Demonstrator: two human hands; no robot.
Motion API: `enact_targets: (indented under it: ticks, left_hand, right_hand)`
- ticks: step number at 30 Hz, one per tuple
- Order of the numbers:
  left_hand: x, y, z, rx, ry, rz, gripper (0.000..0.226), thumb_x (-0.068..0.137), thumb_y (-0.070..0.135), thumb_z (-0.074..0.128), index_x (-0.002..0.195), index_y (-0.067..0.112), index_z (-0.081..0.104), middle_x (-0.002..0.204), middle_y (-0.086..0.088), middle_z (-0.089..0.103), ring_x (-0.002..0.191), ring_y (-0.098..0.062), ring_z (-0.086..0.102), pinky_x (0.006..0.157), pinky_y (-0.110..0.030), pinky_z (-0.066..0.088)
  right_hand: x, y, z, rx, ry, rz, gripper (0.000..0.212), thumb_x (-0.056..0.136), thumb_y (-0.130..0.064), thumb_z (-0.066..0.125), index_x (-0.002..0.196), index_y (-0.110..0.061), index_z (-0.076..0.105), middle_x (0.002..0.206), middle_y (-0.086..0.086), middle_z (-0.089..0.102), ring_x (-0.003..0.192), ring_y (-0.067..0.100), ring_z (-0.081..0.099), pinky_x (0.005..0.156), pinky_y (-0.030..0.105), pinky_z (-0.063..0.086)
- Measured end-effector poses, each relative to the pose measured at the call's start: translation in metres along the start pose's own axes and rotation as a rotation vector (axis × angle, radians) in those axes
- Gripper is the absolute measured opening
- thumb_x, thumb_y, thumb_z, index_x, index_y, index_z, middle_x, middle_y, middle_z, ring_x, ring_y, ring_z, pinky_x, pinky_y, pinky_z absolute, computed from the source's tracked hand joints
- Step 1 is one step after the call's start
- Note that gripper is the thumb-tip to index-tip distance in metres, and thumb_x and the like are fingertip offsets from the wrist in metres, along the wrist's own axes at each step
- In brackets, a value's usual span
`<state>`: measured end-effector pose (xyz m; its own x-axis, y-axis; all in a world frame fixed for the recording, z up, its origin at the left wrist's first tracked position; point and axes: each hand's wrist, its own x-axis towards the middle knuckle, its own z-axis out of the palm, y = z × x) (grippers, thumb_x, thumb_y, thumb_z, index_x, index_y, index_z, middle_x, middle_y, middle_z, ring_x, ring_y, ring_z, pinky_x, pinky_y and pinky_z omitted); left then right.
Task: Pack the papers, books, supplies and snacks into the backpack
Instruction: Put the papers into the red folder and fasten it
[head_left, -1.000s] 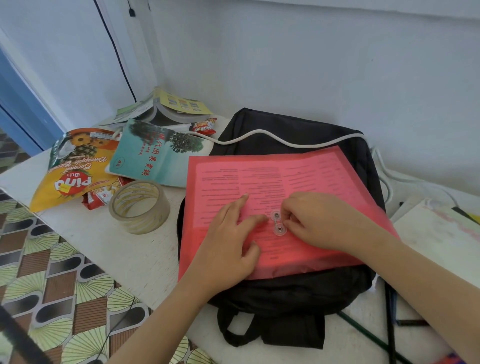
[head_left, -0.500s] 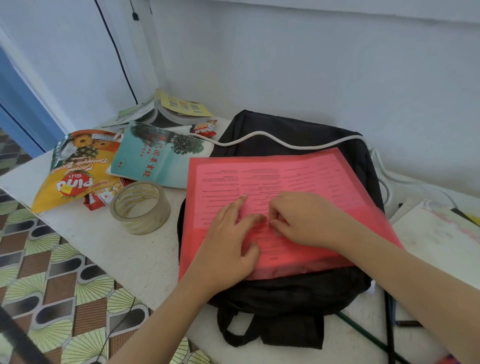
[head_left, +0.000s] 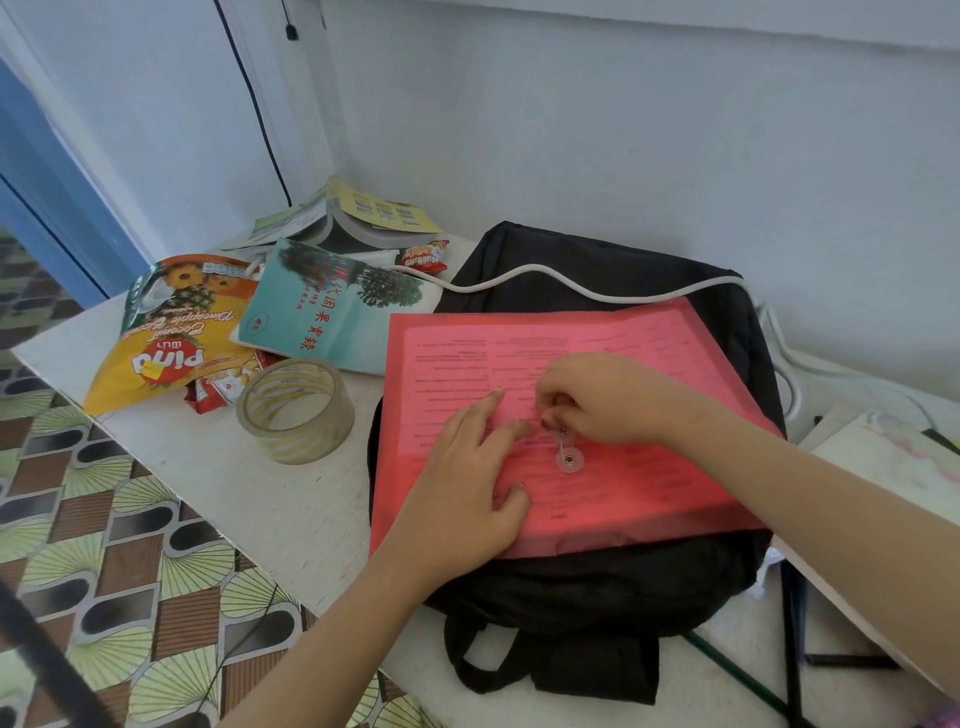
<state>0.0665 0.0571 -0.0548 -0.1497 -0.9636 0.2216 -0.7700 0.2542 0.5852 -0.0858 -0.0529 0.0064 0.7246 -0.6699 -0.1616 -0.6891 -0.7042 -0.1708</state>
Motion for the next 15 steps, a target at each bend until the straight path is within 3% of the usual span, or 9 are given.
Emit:
enact_targets:
  ticks: [7,11,15]
  left_hand:
    - [-0.001,-0.002,0.002,0.019,-0.001,0.006,0.052,0.074,0.038,0.039,0.124,0.028,0.051,0.150,0.001,0.026,0.135,-0.010,0.021,0.107,-0.024,0.016]
    - [0.000,-0.002,0.001,0.009,-0.008,-0.002,0.050,0.076,0.037,0.041,0.124,0.029,0.051,0.150,0.002,0.025,0.135,-0.009,0.022,0.108,-0.025,0.018]
    - [0.000,-0.001,0.000,0.019,-0.016,0.005,0.048,0.077,0.034,0.045,0.125,0.028,0.050,0.150,0.002,0.025,0.134,-0.009,0.021,0.107,-0.023,0.016]
  right_hand:
    - [-0.001,0.010,0.002,0.105,-0.012,0.061,0.014,0.087,-0.017,0.057,0.075,-0.023,0.056,0.081,-0.005,0.060,0.077,0.015,0.054,0.075,0.035,0.048]
    - [-0.005,0.017,0.006,0.143,0.016,0.089,0.007,0.088,-0.016,0.058,0.084,-0.014,0.063,0.086,0.000,0.063,0.079,0.018,0.055,0.076,0.036,0.046]
    - [-0.010,0.017,0.008,0.141,0.046,0.060,0.005,0.089,-0.013,0.057,0.087,-0.015,0.060,0.084,-0.007,0.052,0.079,0.013,0.048,0.072,0.027,0.037]
